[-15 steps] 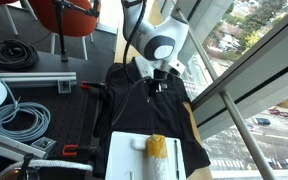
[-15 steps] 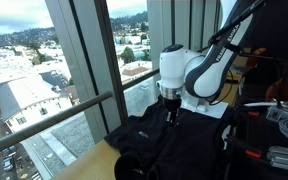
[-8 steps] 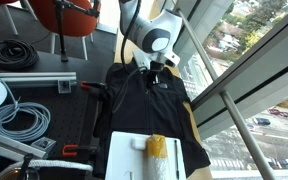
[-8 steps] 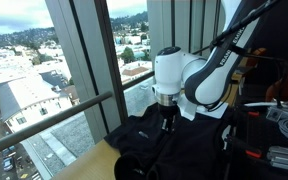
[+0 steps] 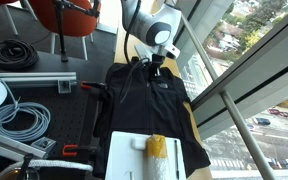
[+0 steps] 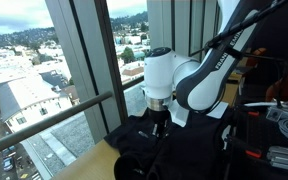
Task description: Close the zipper on the black jacket.
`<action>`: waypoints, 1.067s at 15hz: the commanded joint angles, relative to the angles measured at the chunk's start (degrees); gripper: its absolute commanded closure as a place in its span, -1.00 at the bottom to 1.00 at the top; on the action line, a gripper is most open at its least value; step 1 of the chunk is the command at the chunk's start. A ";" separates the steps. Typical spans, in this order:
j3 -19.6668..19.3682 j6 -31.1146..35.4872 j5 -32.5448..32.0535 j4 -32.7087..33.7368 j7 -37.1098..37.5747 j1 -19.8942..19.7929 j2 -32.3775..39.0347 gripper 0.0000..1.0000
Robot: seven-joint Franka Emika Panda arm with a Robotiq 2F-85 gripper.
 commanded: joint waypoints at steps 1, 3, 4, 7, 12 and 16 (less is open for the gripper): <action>0.96 -1.58 -1.06 3.33 2.29 1.46 1.25 0.96; 1.12 -2.02 -1.06 3.97 2.49 2.18 1.58 0.96; 1.23 -2.44 -1.00 4.44 2.65 2.53 1.84 0.96; 2.48 -4.49 0.02 6.01 2.62 2.56 2.08 0.96; 4.56 -7.01 0.31 8.69 2.73 2.66 2.58 0.96; 5.42 -7.63 -0.05 10.41 3.46 3.53 4.10 0.96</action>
